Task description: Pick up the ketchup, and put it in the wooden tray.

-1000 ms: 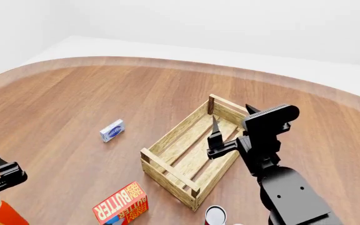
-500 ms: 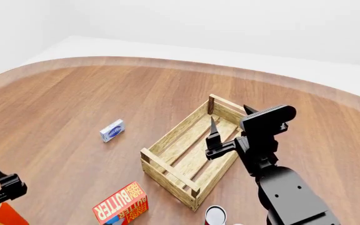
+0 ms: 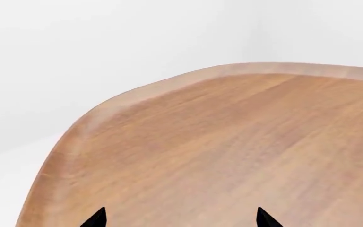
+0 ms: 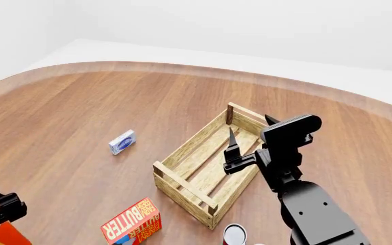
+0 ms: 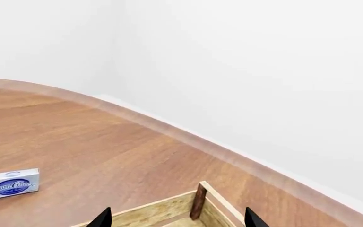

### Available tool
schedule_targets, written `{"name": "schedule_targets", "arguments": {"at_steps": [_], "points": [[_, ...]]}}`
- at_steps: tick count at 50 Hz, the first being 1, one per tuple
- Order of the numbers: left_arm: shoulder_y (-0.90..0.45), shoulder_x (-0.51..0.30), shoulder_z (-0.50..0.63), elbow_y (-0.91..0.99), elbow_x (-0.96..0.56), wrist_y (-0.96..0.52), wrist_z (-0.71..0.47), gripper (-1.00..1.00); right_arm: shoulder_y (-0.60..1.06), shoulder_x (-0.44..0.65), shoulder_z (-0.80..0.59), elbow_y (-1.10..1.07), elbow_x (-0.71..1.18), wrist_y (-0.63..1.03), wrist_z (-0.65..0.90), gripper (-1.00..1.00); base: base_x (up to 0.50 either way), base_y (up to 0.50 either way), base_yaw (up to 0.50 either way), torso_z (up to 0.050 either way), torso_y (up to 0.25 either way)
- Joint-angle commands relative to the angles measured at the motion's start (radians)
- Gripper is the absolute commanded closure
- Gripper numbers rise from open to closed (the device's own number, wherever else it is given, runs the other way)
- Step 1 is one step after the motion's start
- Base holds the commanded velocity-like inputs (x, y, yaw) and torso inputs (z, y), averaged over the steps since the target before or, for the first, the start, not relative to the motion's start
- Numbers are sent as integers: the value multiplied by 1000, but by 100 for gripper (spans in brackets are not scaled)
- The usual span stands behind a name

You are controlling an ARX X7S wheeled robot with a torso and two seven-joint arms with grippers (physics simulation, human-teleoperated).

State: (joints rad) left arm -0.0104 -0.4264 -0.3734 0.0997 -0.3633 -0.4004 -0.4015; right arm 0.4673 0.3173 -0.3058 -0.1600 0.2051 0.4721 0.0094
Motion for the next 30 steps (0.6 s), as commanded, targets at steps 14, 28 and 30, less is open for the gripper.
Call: {"name": "schedule_targets", "arguments": {"at_steps": [14, 28, 30], "points": [[16, 3, -19, 12, -55, -79, -1, -100, -2, 7, -3, -3, 7, 0, 6, -100, 0, 0, 0, 0, 0], [15, 7, -20, -8, -57, -80, -4, -100, -4, 9, -6, -5, 11, -1, 10, -100, 0, 0, 0, 0, 0], [14, 8, -20, -14, -57, -80, -4, -100, -4, 9, -7, -4, 12, -1, 10, -100, 0, 0, 0, 0, 0]]}}
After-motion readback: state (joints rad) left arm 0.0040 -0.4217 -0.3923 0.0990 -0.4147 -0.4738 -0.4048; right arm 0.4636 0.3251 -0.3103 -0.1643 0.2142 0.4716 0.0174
